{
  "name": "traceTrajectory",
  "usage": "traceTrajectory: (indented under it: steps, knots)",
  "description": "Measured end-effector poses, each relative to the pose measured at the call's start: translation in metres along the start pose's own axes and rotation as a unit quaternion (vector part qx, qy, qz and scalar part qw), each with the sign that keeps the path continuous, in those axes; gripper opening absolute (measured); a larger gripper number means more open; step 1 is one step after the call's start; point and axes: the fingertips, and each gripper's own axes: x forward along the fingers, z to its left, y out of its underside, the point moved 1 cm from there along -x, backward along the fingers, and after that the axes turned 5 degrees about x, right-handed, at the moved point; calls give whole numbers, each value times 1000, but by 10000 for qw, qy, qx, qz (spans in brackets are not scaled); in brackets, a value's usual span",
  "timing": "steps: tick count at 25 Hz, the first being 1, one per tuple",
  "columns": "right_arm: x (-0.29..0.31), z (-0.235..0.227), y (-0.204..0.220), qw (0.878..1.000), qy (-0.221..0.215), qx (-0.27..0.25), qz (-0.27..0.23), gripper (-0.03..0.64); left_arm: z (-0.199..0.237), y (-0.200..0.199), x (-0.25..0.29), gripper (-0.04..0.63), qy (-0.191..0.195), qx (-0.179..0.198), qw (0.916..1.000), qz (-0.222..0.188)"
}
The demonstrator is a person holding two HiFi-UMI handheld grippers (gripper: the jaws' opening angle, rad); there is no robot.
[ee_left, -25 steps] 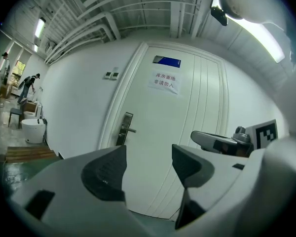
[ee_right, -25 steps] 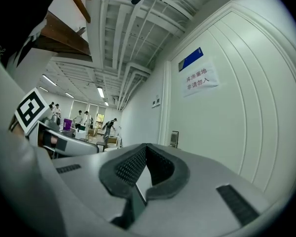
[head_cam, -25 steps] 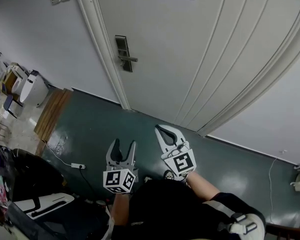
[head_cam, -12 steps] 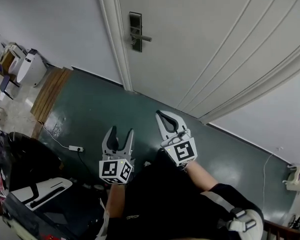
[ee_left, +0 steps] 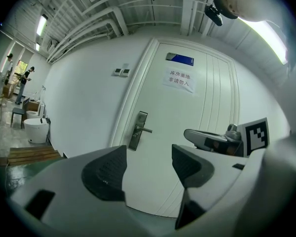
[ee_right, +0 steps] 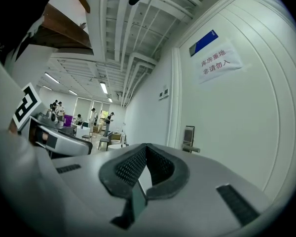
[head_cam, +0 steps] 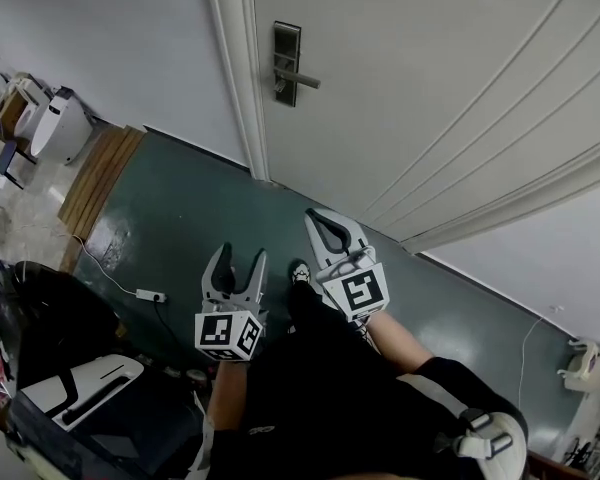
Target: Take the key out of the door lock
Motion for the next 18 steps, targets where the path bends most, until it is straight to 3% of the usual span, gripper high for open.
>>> traceTrajectory:
  steps: [8,18]
  knots:
    - [73,-36,-5,9998,-166,-47,89,9,43,-26,64,272,-239,-87,9997,-72]
    - [149,-90,11,9992,-294,71,251,9,73,-23,145,272,-390,-159,9988,249]
